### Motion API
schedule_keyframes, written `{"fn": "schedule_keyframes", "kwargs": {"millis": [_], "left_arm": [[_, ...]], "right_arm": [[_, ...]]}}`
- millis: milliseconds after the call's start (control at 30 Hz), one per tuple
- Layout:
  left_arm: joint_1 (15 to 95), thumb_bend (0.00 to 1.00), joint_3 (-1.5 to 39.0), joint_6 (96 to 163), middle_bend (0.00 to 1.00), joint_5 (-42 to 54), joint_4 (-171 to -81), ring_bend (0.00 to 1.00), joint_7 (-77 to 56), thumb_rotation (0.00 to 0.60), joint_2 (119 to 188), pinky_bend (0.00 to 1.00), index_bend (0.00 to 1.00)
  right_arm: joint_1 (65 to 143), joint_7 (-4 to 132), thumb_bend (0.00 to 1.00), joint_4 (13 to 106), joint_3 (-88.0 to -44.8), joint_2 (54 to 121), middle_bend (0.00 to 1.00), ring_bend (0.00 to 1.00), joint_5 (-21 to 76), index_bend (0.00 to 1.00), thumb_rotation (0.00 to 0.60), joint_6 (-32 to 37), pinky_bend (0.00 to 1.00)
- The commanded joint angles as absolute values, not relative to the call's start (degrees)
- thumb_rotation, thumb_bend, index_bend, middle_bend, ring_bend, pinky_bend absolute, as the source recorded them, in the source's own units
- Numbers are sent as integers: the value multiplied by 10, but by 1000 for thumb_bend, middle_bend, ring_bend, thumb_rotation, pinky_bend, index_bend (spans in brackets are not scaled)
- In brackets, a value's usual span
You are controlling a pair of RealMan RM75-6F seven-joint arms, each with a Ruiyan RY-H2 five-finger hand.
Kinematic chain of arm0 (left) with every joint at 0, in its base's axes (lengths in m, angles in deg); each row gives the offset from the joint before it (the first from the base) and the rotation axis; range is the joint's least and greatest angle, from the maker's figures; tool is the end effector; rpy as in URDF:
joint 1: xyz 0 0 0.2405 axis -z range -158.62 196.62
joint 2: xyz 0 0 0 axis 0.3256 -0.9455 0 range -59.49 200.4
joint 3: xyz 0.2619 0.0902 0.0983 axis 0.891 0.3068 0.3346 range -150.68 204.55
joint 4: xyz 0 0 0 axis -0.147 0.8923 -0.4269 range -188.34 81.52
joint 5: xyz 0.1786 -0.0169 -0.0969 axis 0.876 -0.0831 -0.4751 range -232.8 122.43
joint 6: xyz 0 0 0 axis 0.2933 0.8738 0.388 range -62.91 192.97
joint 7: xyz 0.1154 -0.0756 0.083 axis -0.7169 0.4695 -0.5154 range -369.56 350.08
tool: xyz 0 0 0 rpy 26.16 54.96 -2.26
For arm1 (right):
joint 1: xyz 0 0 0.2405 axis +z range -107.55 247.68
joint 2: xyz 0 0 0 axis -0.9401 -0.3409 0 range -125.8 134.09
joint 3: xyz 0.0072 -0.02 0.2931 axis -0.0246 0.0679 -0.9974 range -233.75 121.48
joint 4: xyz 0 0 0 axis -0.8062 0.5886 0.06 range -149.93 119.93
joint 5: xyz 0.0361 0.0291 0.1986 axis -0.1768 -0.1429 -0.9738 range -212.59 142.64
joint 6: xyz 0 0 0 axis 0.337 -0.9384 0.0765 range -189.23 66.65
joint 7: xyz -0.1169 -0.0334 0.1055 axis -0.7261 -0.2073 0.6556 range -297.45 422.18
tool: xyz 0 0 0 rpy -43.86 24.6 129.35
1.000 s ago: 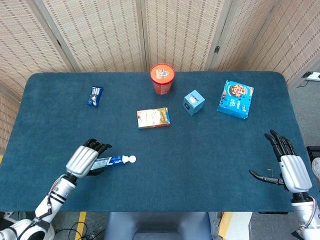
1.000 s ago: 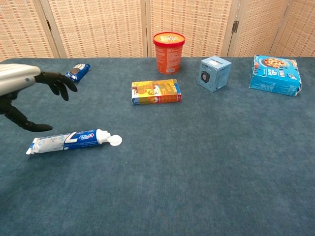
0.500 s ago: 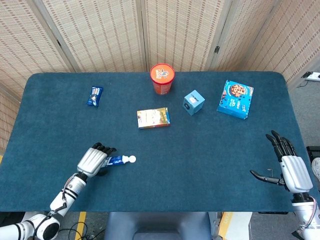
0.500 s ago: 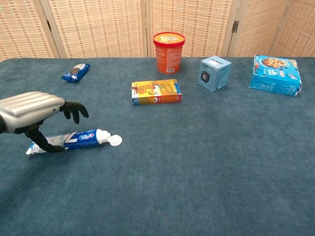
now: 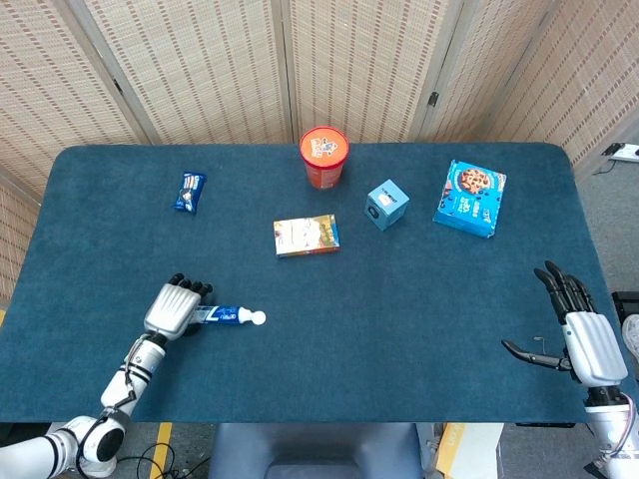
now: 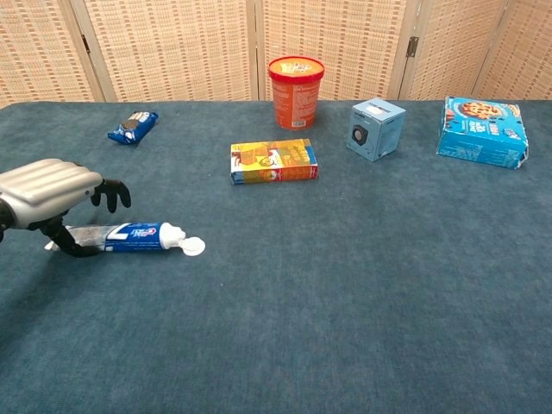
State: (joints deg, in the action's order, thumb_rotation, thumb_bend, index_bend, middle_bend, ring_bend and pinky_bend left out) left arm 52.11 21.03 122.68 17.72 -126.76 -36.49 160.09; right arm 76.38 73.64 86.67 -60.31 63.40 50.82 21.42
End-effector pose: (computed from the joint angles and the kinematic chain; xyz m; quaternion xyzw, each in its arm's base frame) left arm -0.2636 0.3590 -0.0085 -0.7739 -0.2790 -0.2674 0.5017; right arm -0.3095 -0.2103 0.1930 0.5492 -0.4640 0.4678 0.5140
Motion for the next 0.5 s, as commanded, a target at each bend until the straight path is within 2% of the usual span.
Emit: {"fn": "schedule_keyframes", "kwargs": {"millis": [33,200,333,500], "left_arm": [[524,228,205,1223,393,169,-1265,370,-359,600,1599,250,314],[528,230,195,1175,420,129,-1313,386,-305,600,1573,262,348],[533,233,199,1175,443,126,-1317,401,-313,600,1572,269,351],[535,321,201,1181,470,124,-1310,420,-314,600,1579,284,372]], "right_arm": [[763,736,0,866,-603,634,0,0,507,0,324,214,0],[762,739,0,864,-603,635,0,0,506,0,324,214,0],[763,740,0,864,-603,634,0,0,505,0,324,212,0],[762,742,0,862,-604,635,0,0,502,0,324,212,0]]}}
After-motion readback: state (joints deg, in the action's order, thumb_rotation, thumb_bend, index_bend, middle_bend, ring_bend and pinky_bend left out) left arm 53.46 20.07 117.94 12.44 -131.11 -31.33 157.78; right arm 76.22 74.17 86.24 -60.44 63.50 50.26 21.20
